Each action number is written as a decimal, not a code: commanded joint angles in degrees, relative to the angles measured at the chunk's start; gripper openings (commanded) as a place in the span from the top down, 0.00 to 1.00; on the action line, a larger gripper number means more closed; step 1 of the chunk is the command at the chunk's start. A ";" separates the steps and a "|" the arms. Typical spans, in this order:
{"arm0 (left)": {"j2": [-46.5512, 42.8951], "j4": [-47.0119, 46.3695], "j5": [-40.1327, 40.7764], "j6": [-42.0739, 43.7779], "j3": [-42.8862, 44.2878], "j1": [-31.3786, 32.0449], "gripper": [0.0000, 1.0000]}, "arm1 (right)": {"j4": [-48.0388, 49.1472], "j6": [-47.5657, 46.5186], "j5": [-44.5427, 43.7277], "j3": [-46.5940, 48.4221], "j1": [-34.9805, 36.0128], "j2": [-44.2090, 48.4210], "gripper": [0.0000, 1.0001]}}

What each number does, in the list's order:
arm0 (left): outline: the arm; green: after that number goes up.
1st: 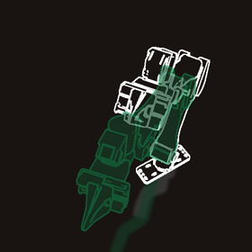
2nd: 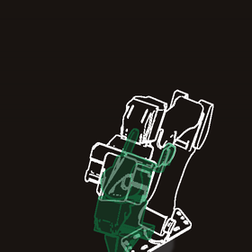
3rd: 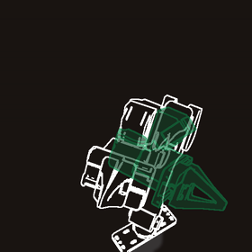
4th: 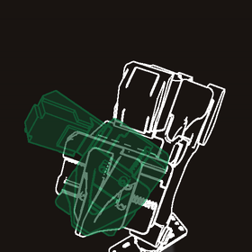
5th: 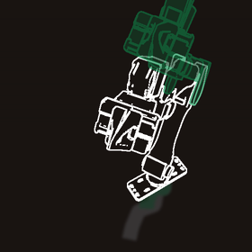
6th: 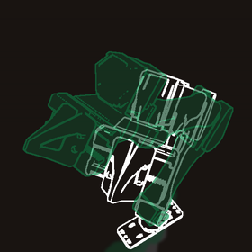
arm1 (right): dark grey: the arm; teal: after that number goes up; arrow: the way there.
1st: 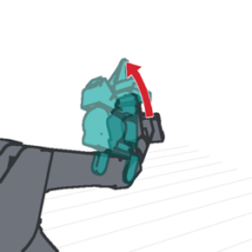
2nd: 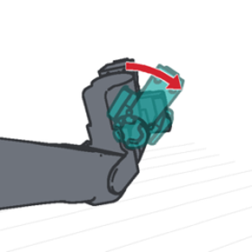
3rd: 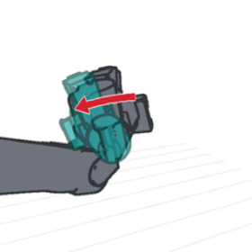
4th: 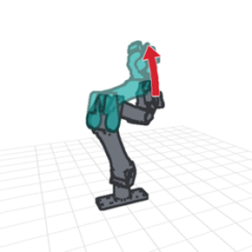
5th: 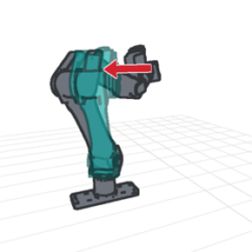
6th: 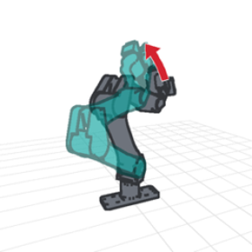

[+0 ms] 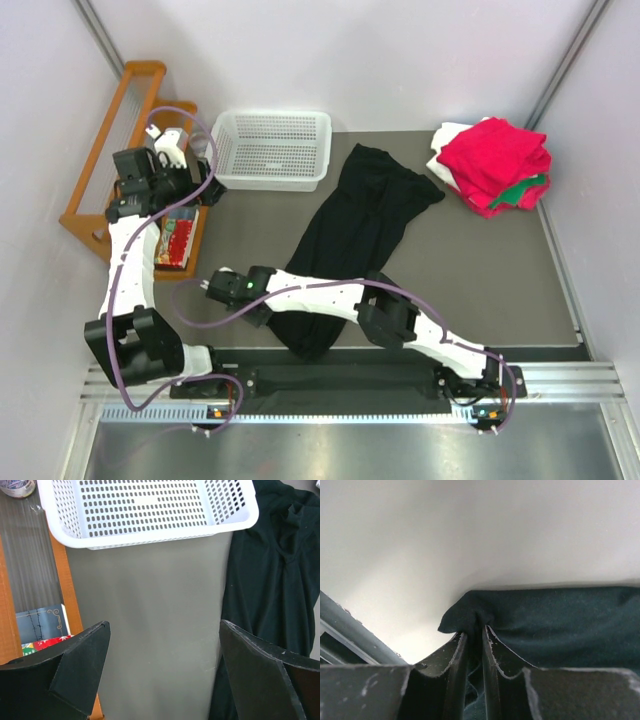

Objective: Fold and stack the t-shirts
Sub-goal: Fold the tshirt

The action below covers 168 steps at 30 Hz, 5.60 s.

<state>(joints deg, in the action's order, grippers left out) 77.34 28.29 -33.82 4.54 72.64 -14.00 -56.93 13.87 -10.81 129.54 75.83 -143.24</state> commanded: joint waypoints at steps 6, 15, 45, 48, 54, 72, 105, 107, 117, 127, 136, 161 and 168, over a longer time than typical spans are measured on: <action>-1.93 -1.75 1.74 0.56 0.57 2.04 0.05 | 5.15 -3.49 10.00 2.83 -0.95 -1.34 0.81; -0.79 -1.75 3.50 0.39 1.89 3.71 0.05 | 6.38 -5.17 14.07 5.73 -1.56 -4.06 0.59; -2.10 -0.43 7.63 2.85 2.07 6.00 0.04 | 8.22 -0.33 5.36 -18.08 -4.38 18.43 0.28; -1.67 0.53 8.33 2.24 3.38 6.00 0.04 | 10.25 0.02 4.65 -22.47 -5.51 20.62 0.28; -1.14 0.71 8.16 1.70 3.56 5.91 0.04 | 11.14 -0.59 2.82 -24.07 -7.27 19.58 0.30; -1.93 0.89 6.49 2.06 3.56 5.91 0.04 | 13.43 0.55 8.34 -23.73 -10.36 13.25 0.31; -2.63 2.47 7.54 5.75 2.06 5.91 0.04 | 10.78 8.19 3.61 -21.96 -48.41 25.38 0.32; -2.55 2.55 7.72 5.84 2.07 5.91 0.04 | 10.61 9.24 2.99 -23.00 -48.67 24.50 0.32; -2.72 3.78 7.55 6.80 2.33 5.91 0.04 | 9.20 11.27 -1.93 -26.00 -53.41 24.23 0.35; -3.69 5.28 7.10 7.15 3.38 5.91 0.04 | 7.80 13.03 -2.03 -24.87 -57.20 20.90 0.33; -4.04 6.34 7.28 7.51 4.96 5.91 0.04 | 3.75 13.03 1.58 -16.52 -57.46 10.62 0.34; -6.15 9.85 8.42 9.00 6.37 5.83 0.03 | 17.44 20.49 27.68 15.48 -72.92 -8.28 0.27; -5.62 9.68 8.42 9.00 6.29 5.91 0.03 | 18.08 16.82 32.95 14.96 -72.15 -5.74 0.23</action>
<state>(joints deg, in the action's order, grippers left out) 72.36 38.28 -25.47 12.91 76.88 -8.19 -44.75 33.61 19.53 143.37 3.05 -151.59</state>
